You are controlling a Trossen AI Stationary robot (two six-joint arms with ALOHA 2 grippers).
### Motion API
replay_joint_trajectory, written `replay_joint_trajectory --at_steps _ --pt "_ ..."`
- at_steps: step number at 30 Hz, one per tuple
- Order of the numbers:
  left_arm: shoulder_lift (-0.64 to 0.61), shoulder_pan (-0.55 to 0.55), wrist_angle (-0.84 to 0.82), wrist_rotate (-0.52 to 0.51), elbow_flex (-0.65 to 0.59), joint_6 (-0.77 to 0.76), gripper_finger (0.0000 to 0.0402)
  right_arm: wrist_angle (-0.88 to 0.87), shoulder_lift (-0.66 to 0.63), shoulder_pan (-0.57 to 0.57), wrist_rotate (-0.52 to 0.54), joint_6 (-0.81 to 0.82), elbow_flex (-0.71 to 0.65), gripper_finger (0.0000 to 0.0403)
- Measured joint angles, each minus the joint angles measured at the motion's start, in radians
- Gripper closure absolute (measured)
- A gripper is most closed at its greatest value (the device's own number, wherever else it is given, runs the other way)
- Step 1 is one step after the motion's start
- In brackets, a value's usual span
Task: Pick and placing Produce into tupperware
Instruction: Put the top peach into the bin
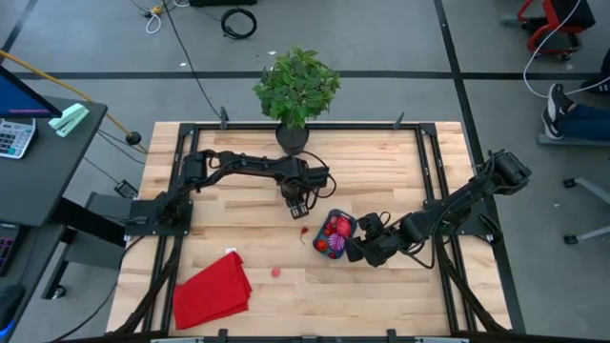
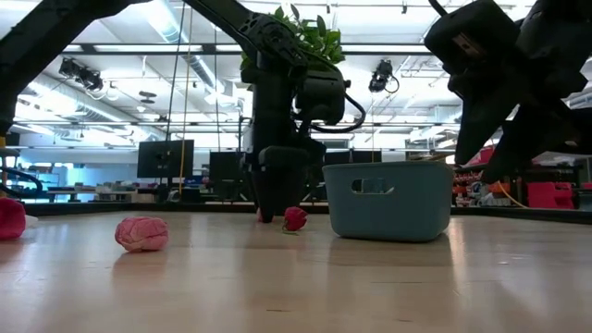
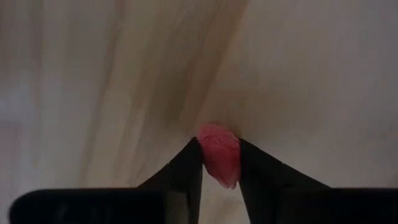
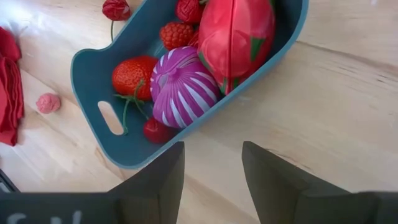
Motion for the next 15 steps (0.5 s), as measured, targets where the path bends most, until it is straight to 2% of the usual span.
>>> replay_joint_trajectory --at_steps 4,9,15 --pt "0.003 -0.023 -0.04 0.073 0.06 -0.005 0.0326 0.0 0.0 0.0 0.0 -0.015 0.0 0.0233" --pt "0.002 -0.067 -0.056 0.155 0.183 -0.014 0.0328 0.0 0.0 0.0 0.0 -0.019 0.0 0.0233" --pt "0.001 -0.158 -0.045 0.167 0.321 -0.02 0.032 0.0 0.0 0.0 0.0 -0.021 0.0 0.0233"
